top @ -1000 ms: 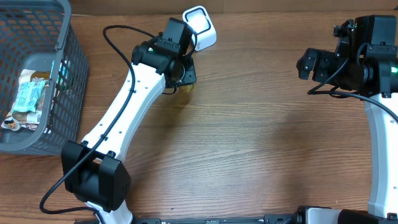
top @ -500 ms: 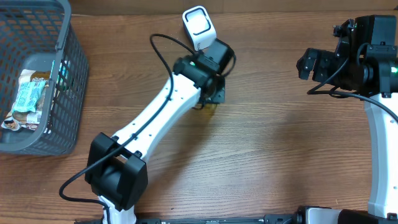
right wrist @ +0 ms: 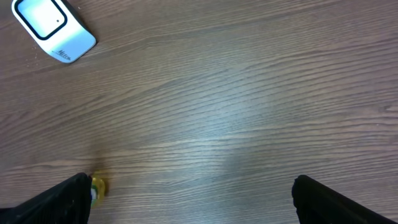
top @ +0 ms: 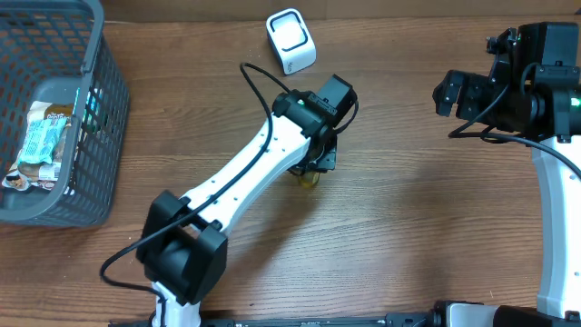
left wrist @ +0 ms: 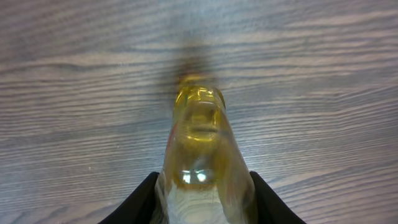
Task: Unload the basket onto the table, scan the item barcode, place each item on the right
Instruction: 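Set the yellow bottle upright on the table and release it, then move the left gripper back into the basket and grasp the Kleenex pack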
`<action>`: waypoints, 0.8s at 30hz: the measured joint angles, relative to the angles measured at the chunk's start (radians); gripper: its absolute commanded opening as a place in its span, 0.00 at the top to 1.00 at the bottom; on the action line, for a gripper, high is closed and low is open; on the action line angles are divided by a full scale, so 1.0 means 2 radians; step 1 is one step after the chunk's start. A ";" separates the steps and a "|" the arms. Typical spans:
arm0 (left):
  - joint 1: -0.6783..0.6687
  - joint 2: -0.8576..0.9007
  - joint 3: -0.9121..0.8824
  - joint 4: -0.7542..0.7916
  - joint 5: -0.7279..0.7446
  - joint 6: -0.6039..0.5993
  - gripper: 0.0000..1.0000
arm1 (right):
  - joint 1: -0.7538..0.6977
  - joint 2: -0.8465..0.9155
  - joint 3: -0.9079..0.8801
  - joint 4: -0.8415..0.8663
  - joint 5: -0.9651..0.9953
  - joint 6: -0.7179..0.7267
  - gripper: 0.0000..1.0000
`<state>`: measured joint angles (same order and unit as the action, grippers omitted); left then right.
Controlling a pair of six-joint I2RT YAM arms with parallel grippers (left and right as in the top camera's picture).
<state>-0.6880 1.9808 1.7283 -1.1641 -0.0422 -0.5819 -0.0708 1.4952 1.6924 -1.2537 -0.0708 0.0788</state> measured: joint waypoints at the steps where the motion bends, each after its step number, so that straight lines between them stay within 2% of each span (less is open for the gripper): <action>1: 0.000 0.007 0.000 0.000 0.002 -0.001 0.53 | 0.000 0.000 0.000 0.000 0.000 0.000 0.00; 3: 0.000 0.012 0.000 0.002 0.002 -0.002 0.18 | 0.000 0.000 0.000 0.000 0.000 0.000 0.00; 5: 0.000 0.013 0.000 0.000 0.006 -0.006 0.02 | 0.000 0.000 0.000 0.000 0.000 0.000 0.00; 10: 0.001 0.015 0.003 -0.002 0.010 -0.009 0.00 | 0.000 0.000 0.000 0.000 0.000 0.000 0.00; 14: 0.006 0.020 0.046 -0.024 0.012 0.003 0.00 | 0.000 0.000 0.000 0.000 0.000 0.000 0.00; 20: 0.053 0.023 0.229 -0.111 0.000 0.036 0.01 | 0.000 0.000 0.000 0.000 0.000 0.000 0.00; 24: 0.122 0.022 0.369 -0.179 -0.034 0.054 0.00 | 0.000 0.000 0.000 0.000 0.000 0.000 0.00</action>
<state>-0.4446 2.0251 2.4657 -1.5223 -0.1097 -0.4736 -0.0708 1.4952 1.6924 -1.2533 -0.0704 0.0788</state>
